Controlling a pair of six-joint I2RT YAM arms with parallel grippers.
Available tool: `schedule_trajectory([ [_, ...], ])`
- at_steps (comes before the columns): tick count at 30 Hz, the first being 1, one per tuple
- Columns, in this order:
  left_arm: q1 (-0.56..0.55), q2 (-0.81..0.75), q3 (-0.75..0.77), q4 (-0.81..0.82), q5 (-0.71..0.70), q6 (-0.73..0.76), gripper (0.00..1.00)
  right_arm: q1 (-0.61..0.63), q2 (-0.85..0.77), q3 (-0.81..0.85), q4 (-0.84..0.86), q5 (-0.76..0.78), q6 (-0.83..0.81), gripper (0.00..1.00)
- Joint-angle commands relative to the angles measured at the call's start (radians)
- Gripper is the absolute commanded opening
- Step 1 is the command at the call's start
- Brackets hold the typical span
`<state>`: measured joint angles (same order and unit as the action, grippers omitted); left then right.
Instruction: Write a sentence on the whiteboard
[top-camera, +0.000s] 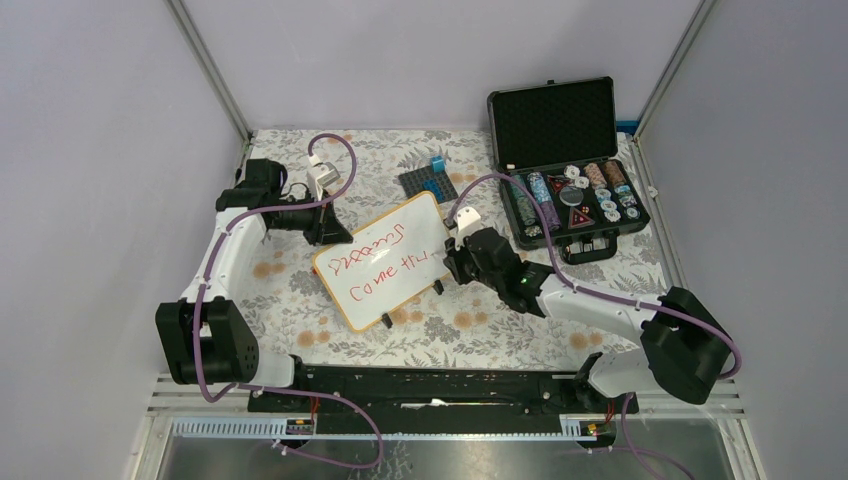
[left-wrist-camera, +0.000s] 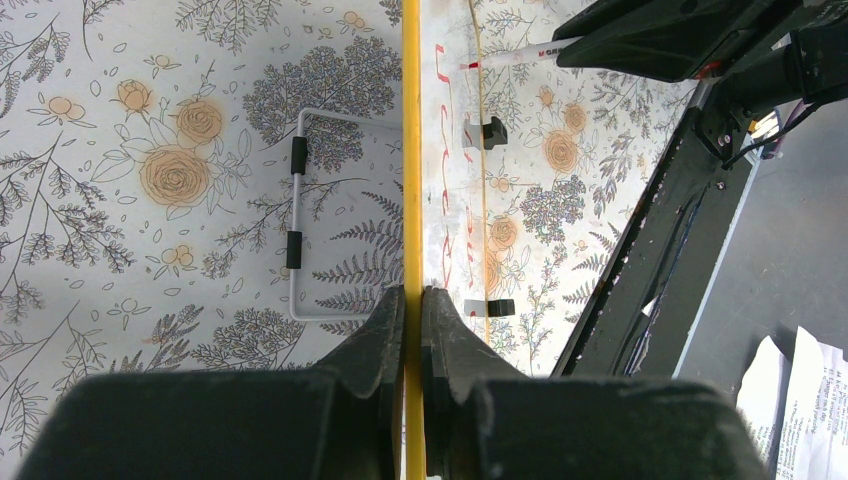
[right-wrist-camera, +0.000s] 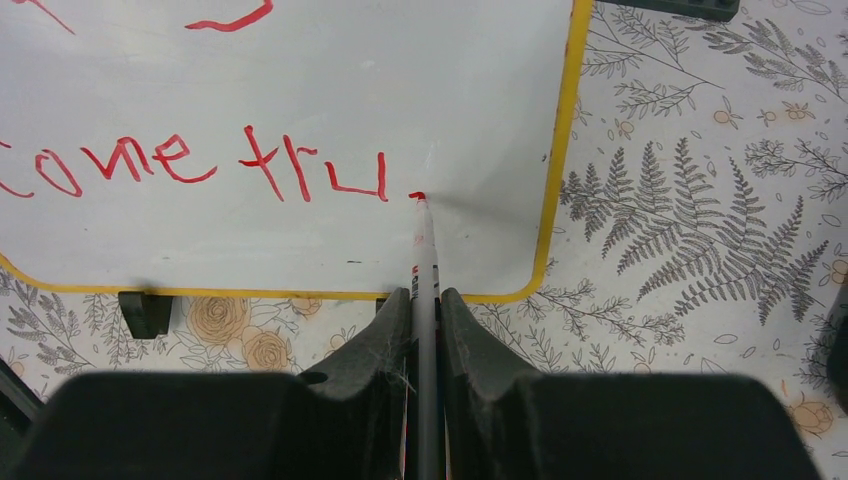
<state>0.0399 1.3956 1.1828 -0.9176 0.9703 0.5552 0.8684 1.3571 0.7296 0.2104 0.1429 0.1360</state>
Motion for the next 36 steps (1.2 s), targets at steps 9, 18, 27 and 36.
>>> schedule_trajectory([
  [9, -0.018, -0.001, -0.013, -0.002, -0.02, 0.028, 0.0, -0.042, -0.011, 0.052, 0.012, 0.05, -0.011, 0.0],
  [18, -0.018, 0.002, -0.011, -0.003, -0.021, 0.028, 0.0, -0.042, -0.003, 0.074, 0.018, 0.023, -0.014, 0.0],
  [27, -0.018, 0.002, -0.008, -0.002, -0.02, 0.028, 0.0, -0.042, 0.006, 0.073, 0.035, -0.031, -0.01, 0.0],
  [36, -0.018, 0.009, -0.001, -0.002, -0.018, 0.027, 0.0, -0.042, -0.004, 0.05, 0.035, -0.065, -0.003, 0.0],
])
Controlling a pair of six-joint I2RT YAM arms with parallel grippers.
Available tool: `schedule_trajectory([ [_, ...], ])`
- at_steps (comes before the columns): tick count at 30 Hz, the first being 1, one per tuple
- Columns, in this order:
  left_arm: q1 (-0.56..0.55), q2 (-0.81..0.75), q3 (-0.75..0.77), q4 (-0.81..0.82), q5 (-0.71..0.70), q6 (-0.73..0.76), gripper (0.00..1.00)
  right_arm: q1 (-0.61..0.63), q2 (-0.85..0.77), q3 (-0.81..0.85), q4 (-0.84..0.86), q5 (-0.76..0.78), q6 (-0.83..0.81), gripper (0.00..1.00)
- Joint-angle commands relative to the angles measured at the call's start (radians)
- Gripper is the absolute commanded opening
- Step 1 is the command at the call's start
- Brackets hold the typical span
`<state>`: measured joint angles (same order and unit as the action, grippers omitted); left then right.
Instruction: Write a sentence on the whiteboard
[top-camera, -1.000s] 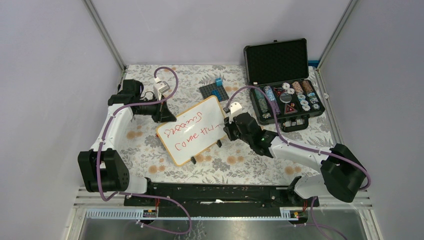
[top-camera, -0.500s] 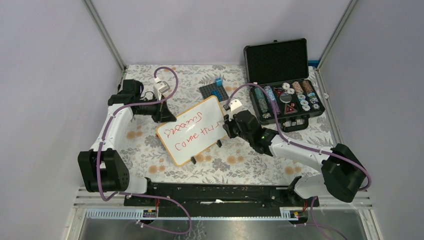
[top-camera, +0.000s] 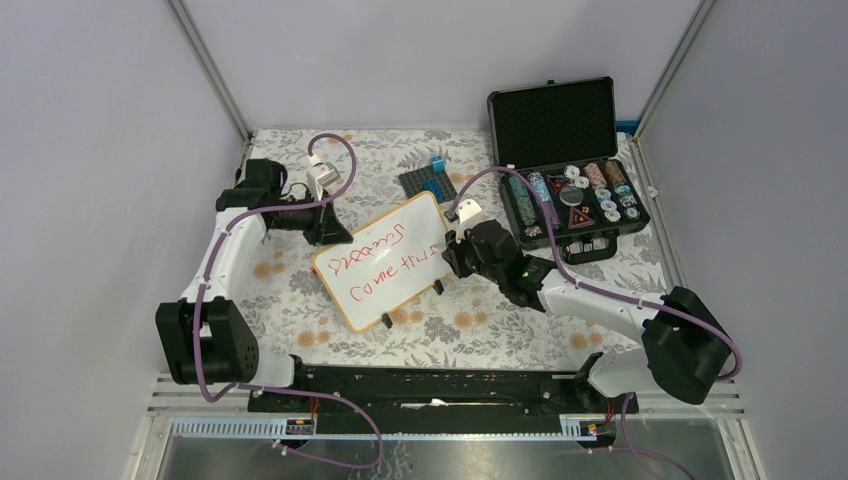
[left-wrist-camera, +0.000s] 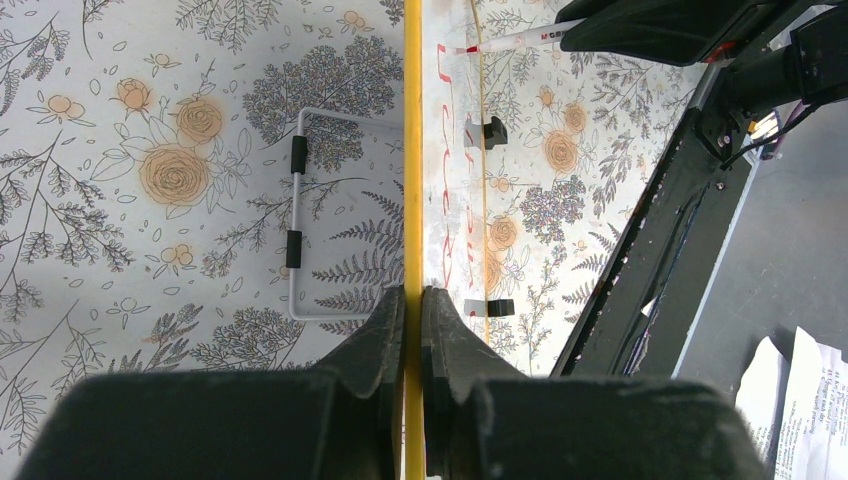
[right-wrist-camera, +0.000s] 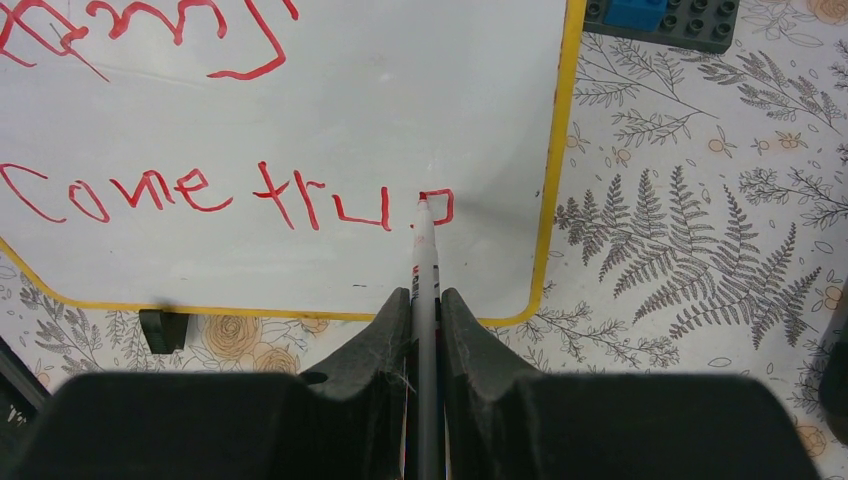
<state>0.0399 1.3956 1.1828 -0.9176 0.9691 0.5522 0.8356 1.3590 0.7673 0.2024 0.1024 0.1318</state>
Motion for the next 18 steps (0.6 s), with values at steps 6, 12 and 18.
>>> schedule_trajectory([
  [6, -0.018, 0.008, -0.002, -0.001, -0.018, 0.031, 0.0, -0.009, -0.005, -0.007, 0.038, -0.025, 0.009, 0.0],
  [12, -0.018, 0.008, -0.006, -0.003, -0.021, 0.032, 0.0, -0.009, -0.007, -0.019, 0.03, -0.017, 0.009, 0.0],
  [18, -0.018, 0.011, -0.003, -0.003, -0.019, 0.03, 0.0, -0.009, -0.019, -0.036, 0.021, -0.012, 0.01, 0.0],
])
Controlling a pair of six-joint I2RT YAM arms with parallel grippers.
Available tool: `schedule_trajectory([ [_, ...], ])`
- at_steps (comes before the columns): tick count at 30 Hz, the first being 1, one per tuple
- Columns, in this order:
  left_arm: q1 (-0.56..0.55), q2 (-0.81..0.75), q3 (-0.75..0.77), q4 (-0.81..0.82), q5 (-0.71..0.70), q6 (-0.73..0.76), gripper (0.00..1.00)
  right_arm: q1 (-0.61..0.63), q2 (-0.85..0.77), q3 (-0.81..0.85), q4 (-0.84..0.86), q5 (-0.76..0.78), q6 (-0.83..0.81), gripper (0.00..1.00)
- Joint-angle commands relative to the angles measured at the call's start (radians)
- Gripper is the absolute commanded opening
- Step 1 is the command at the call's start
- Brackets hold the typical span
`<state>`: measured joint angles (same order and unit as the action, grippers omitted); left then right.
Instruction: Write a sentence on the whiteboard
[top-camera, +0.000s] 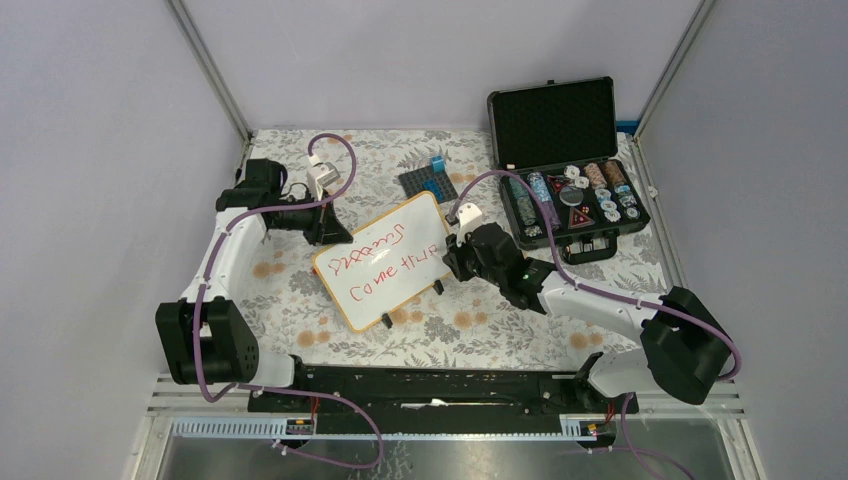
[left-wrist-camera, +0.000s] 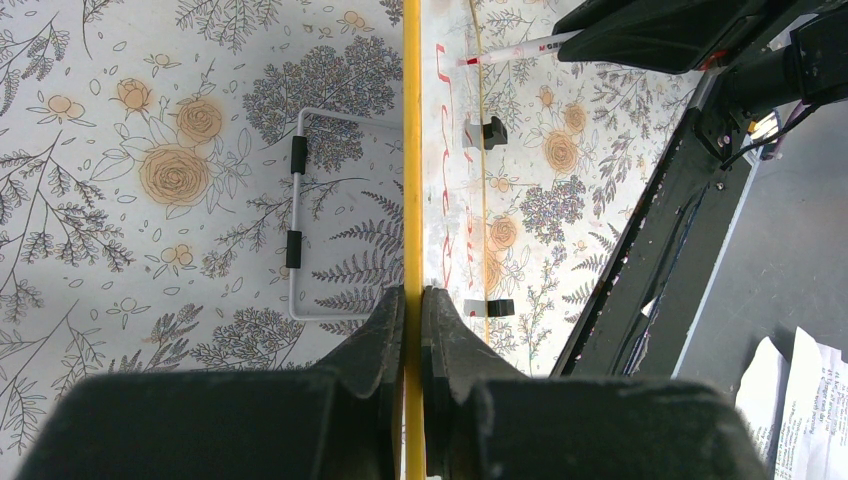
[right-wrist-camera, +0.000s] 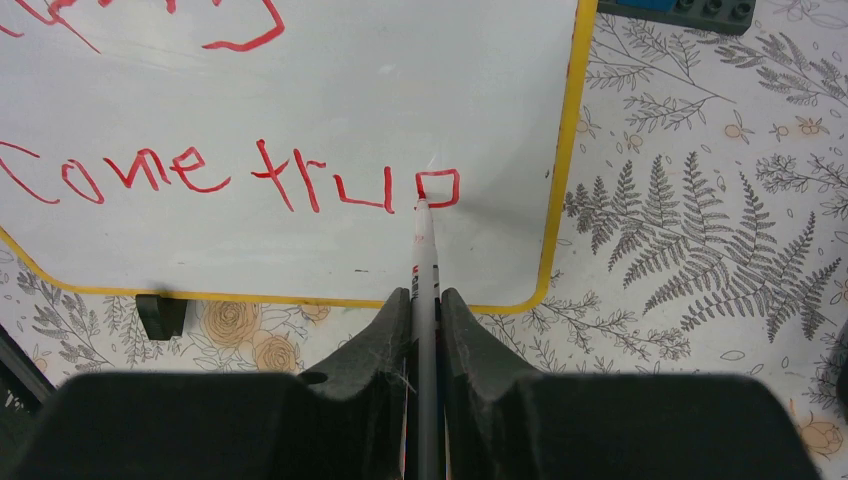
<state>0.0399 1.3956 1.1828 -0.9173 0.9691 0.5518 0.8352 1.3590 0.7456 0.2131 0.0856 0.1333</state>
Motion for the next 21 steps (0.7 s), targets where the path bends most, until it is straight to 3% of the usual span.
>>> schedule_trajectory([
  [1, -0.018, 0.011, -0.003, -0.003, -0.018, 0.031, 0.0, -0.008, -0.02, -0.017, 0.008, 0.005, 0.009, 0.0],
  [21, -0.018, 0.009, -0.003, -0.004, -0.025, 0.029, 0.0, -0.01, -0.051, -0.031, -0.01, 0.16, 0.02, 0.0],
])
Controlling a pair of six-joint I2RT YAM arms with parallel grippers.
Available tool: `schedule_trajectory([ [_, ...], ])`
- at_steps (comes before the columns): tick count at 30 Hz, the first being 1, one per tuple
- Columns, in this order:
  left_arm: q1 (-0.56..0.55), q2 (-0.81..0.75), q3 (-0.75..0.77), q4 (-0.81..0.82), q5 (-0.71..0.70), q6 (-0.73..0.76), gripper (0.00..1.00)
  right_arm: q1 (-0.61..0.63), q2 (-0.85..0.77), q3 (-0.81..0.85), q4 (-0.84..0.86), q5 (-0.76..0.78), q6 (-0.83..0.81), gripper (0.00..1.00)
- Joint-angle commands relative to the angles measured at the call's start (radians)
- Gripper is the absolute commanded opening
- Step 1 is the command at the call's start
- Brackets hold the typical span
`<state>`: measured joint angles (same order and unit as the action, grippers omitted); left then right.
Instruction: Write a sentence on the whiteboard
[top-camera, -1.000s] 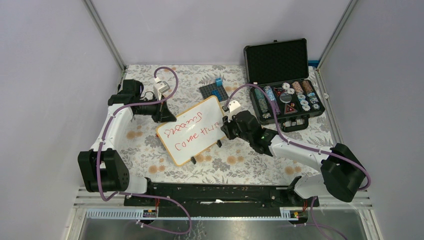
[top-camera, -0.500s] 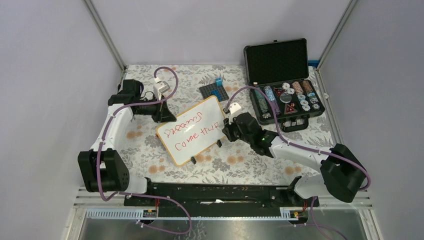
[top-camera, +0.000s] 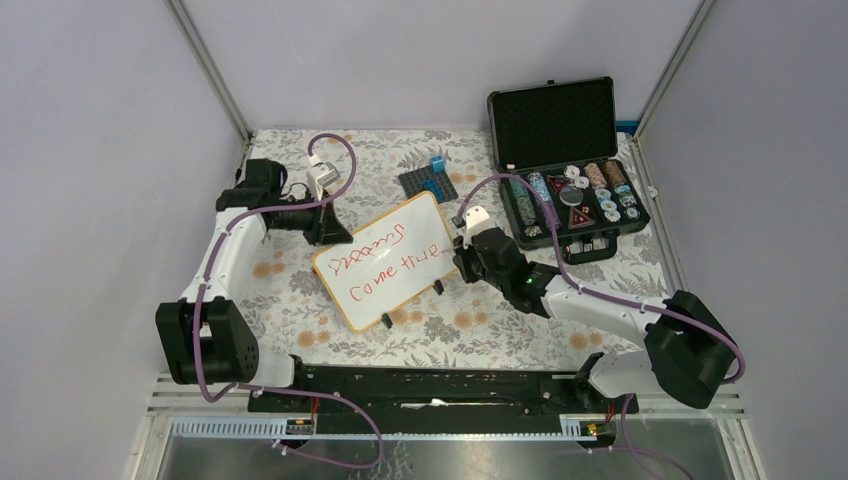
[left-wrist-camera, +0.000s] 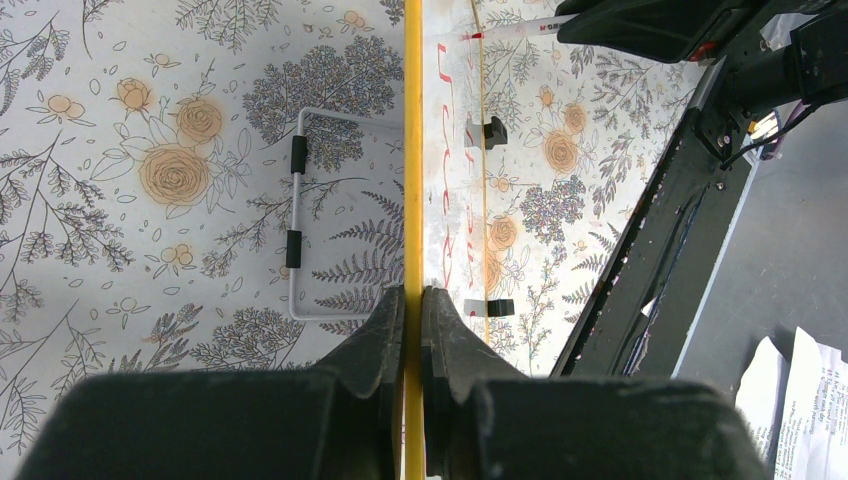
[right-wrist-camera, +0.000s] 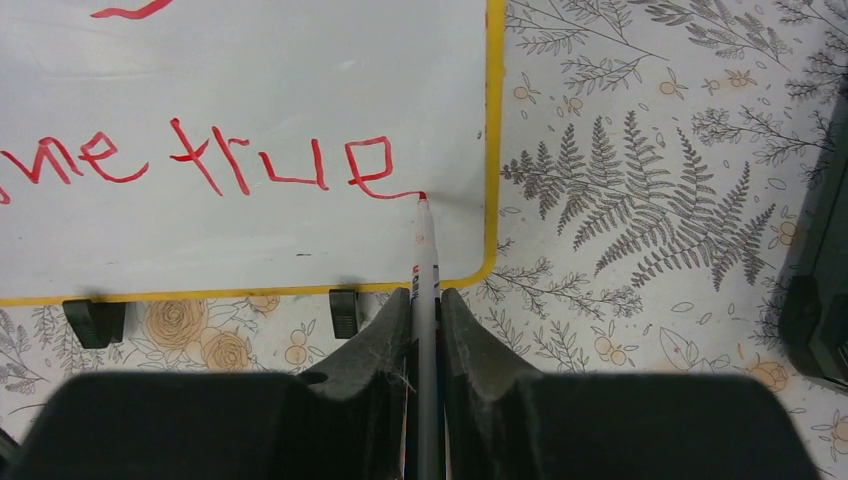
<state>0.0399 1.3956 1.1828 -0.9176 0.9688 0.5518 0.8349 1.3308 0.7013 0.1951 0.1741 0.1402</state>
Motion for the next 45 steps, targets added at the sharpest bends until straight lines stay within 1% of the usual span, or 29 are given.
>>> schedule_trajectory([
  [1, -0.018, 0.009, -0.003, -0.003, -0.024, 0.029, 0.0, -0.01, -0.022, 0.017, 0.009, 0.075, 0.012, 0.0],
  [10, -0.018, 0.011, -0.006, -0.004, -0.023, 0.03, 0.0, -0.01, -0.081, -0.001, 0.017, 0.069, 0.009, 0.0],
  [21, -0.018, 0.006, -0.006, -0.002, -0.027, 0.03, 0.0, -0.01, 0.008, 0.037, 0.026, 0.076, -0.001, 0.0],
  [26, -0.018, 0.009, -0.01, -0.002, -0.03, 0.032, 0.0, -0.009, 0.023, 0.033, 0.024, 0.073, 0.001, 0.0],
  [32, -0.018, 0.01, -0.007, -0.002, -0.03, 0.031, 0.0, -0.01, -0.002, 0.03, 0.005, 0.065, 0.002, 0.0],
  [36, -0.018, 0.01, -0.005, -0.004, -0.03, 0.026, 0.01, -0.009, -0.041, 0.035, -0.015, 0.024, 0.007, 0.0],
  [40, -0.018, 0.01, 0.004, -0.004, -0.033, 0.014, 0.13, -0.01, -0.093, 0.034, -0.032, 0.0, 0.007, 0.0],
  [43, -0.018, 0.008, 0.012, -0.003, -0.039, 0.007, 0.25, -0.009, -0.122, 0.037, -0.049, -0.021, 0.006, 0.0],
  [45, -0.018, 0.001, 0.02, -0.003, -0.043, 0.001, 0.32, -0.008, -0.139, 0.039, -0.059, -0.037, 0.003, 0.0],
])
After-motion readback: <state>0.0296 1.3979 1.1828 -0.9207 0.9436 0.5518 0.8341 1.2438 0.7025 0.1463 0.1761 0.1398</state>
